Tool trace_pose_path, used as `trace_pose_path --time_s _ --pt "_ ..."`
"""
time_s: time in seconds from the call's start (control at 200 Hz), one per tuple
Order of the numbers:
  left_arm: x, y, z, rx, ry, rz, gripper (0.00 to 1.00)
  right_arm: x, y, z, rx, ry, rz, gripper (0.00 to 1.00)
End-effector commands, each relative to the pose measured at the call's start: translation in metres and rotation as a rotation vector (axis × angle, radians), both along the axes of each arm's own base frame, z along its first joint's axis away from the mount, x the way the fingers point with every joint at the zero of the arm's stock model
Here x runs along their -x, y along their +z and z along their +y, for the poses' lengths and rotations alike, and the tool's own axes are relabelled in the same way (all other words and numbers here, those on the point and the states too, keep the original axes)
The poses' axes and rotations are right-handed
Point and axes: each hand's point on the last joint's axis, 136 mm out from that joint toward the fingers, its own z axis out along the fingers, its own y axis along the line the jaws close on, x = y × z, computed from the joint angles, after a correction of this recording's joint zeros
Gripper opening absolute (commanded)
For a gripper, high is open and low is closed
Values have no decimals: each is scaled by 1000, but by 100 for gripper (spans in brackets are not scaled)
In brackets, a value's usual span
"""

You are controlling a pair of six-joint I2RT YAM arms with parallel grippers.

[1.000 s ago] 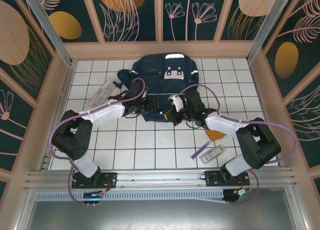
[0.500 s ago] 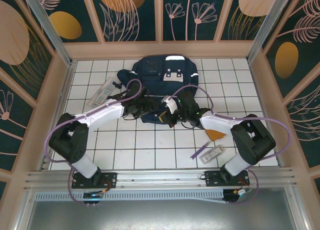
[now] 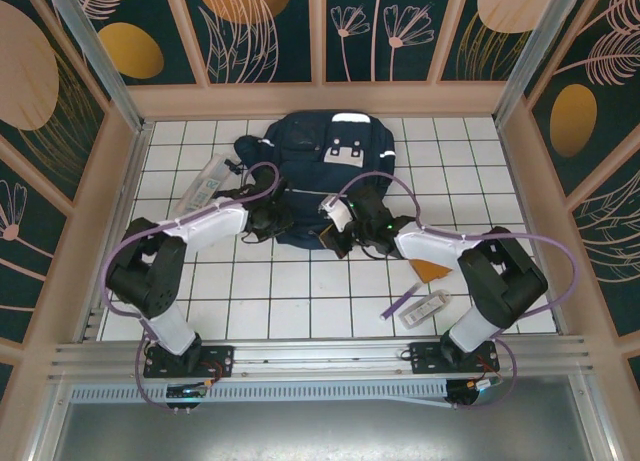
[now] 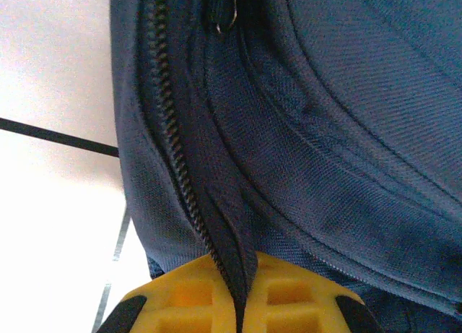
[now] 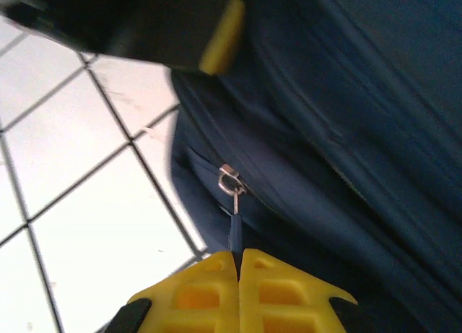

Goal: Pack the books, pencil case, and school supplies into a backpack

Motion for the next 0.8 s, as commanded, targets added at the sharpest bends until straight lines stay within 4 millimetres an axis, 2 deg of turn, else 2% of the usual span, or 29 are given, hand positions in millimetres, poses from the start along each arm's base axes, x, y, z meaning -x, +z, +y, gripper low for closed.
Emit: trace_pose_path --time_s 0.0,0.075,0.135,0.16,0.275,0.3,0.495,0.566,0.666,0.796 --pt "-10 21 27 -85 5 -125 0 -27 -7 -55 199 -188 -59 0" --pt "-11 28 17 -50 -65 -167 0 -44 -13 -92 294 -290 -72 0" --pt "-10 28 9 -26 -125 -173 0 -51 -17 -106 350 -308 -101 0" --pt "-8 26 7 -22 -145 -168 0 -62 -16 -123 376 -352 -116 0" --pt "0 24 -6 15 -258 -164 0 -92 -13 -161 412 -485 -154 0" --pt "8 14 -4 11 -282 -143 0 -100 -11 -169 406 -519 -158 0" --pt "26 9 4 -31 -387 -155 0 -143 -7 -220 322 -736 -151 0" --pt "31 7 5 -39 -434 -161 0 -154 -10 -236 292 -791 -133 0" --pt "37 7 0 -37 -516 -171 0 -166 -12 -247 254 -813 -125 0" --pt "45 11 -7 -23 -618 -186 0 -174 -14 -247 213 -799 -124 0"
